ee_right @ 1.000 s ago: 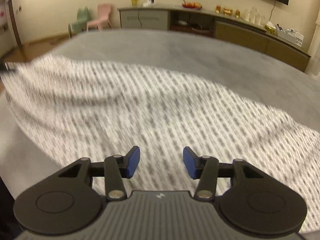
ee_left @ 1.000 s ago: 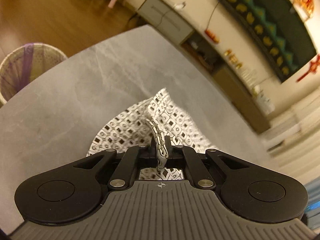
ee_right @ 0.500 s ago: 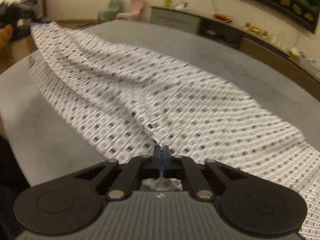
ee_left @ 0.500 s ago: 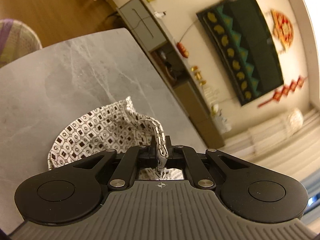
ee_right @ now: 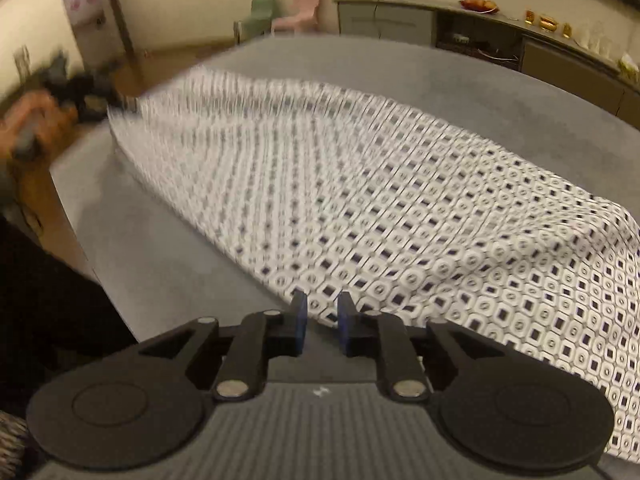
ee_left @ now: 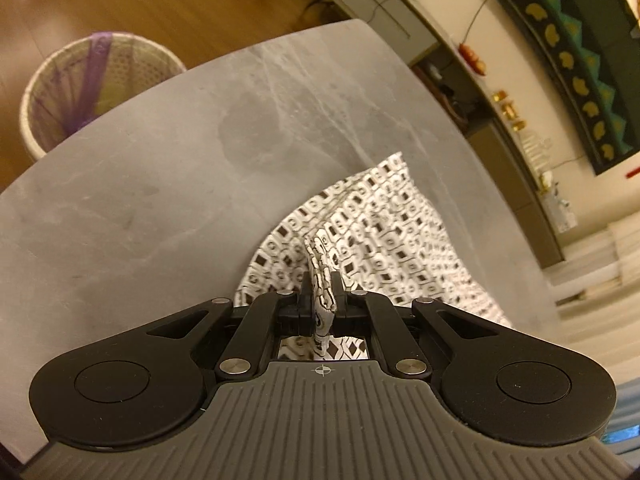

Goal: Fold clothes

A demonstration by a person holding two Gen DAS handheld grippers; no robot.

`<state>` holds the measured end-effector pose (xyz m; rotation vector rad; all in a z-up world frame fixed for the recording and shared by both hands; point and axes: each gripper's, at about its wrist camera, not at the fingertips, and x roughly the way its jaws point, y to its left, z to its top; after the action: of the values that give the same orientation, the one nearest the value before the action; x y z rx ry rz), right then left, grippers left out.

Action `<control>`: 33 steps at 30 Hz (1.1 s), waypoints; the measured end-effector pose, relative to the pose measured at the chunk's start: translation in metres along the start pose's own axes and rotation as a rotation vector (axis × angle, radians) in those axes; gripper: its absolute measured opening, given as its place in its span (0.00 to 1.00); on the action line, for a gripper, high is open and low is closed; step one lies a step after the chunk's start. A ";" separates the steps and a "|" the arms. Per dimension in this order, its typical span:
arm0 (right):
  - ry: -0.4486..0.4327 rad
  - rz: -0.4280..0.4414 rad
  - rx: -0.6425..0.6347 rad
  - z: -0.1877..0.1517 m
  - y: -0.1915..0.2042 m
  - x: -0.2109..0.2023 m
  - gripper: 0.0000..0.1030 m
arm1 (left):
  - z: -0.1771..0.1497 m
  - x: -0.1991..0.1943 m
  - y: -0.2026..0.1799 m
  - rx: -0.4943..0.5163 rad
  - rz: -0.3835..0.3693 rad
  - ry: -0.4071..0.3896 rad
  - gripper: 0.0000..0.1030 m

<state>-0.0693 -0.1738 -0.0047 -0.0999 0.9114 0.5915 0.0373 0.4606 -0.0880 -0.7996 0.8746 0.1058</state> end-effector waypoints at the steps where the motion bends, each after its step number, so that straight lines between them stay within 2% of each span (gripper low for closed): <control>1: -0.022 0.000 0.042 0.002 -0.012 -0.008 0.20 | -0.001 0.002 -0.002 0.016 0.016 0.005 0.00; 3: -0.063 -0.005 0.127 0.005 -0.036 -0.022 0.25 | -0.002 0.006 -0.001 0.050 0.046 0.007 0.00; 4: -0.066 -0.062 0.185 0.003 -0.052 -0.026 0.25 | -0.002 0.008 -0.001 0.064 0.055 0.006 0.00; 8: 0.018 -0.348 0.363 -0.018 -0.120 -0.035 0.23 | -0.003 0.010 -0.003 0.105 0.079 -0.006 0.00; 9: 0.031 -0.428 0.359 -0.025 -0.131 -0.040 0.21 | -0.004 0.011 -0.004 0.113 0.084 -0.010 0.00; 10: 0.045 -0.507 0.354 -0.032 -0.141 -0.045 0.29 | -0.004 0.011 -0.004 0.118 0.090 -0.017 0.00; 11: 0.058 -0.573 0.357 -0.037 -0.151 -0.052 0.32 | -0.004 0.011 -0.005 0.128 0.100 -0.024 0.00; 16: 0.101 -0.687 0.452 -0.059 -0.196 -0.082 0.32 | -0.008 0.012 -0.018 0.209 0.171 -0.051 0.00; 18: 0.124 -0.726 0.445 -0.060 -0.202 -0.083 0.31 | -0.010 0.009 -0.023 0.228 0.205 -0.059 0.00; 19: 0.136 -0.748 0.431 -0.059 -0.203 -0.082 0.31 | -0.010 0.005 -0.025 0.231 0.223 -0.072 0.04; 21: 0.114 -0.763 0.418 -0.056 -0.198 -0.084 0.31 | -0.010 -0.011 -0.028 0.233 0.280 -0.151 0.14; 24: 0.081 -0.787 0.397 -0.052 -0.189 -0.087 0.32 | -0.011 -0.040 -0.040 0.262 0.413 -0.338 0.11; 25: 0.068 -0.790 0.390 -0.050 -0.185 -0.088 0.32 | -0.013 -0.048 -0.047 0.273 0.407 -0.392 0.11; 26: 0.032 -0.741 0.380 -0.042 -0.173 -0.087 0.32 | -0.014 -0.052 -0.056 0.285 0.344 -0.411 0.11; 27: -0.001 -0.691 0.368 -0.033 -0.161 -0.087 0.32 | -0.017 -0.047 -0.067 0.308 0.255 -0.382 0.11; 29: -0.038 -0.578 0.313 -0.008 -0.135 -0.072 0.33 | -0.024 -0.024 -0.095 0.375 0.088 -0.274 0.12; 32: -0.067 -0.419 0.200 0.034 -0.087 -0.036 0.36 | -0.041 0.022 -0.148 0.531 -0.017 -0.160 0.12; 33: -0.072 -0.373 0.165 0.048 -0.074 -0.022 0.36 | -0.046 0.036 -0.163 0.580 -0.045 -0.131 0.16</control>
<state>-0.0071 -0.2302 0.0299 -0.0965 0.8417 0.1716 0.0950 0.3058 -0.0367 -0.2648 0.7098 -0.1321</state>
